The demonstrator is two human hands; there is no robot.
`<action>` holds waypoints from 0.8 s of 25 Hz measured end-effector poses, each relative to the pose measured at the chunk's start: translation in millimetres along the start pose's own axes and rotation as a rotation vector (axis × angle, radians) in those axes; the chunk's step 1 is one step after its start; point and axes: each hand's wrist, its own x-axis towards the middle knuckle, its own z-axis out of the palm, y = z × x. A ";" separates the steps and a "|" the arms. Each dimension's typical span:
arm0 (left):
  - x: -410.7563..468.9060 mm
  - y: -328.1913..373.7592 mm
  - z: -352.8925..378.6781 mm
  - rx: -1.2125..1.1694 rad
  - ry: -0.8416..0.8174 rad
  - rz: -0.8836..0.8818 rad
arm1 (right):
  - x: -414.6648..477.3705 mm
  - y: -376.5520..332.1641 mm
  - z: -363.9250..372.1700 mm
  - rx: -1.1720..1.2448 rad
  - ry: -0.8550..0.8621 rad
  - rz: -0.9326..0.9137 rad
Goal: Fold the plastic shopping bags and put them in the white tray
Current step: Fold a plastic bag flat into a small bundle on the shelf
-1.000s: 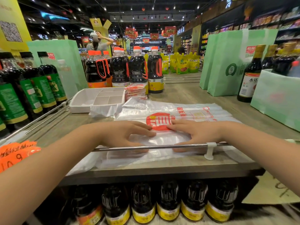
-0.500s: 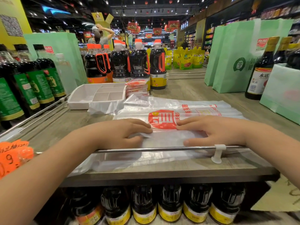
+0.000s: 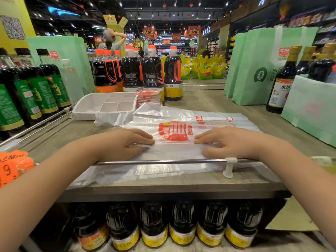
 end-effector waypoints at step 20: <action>-19.3 -4.5 -16.9 -0.369 -0.009 -0.014 | -32.3 30.5 -1.3 0.126 0.254 0.083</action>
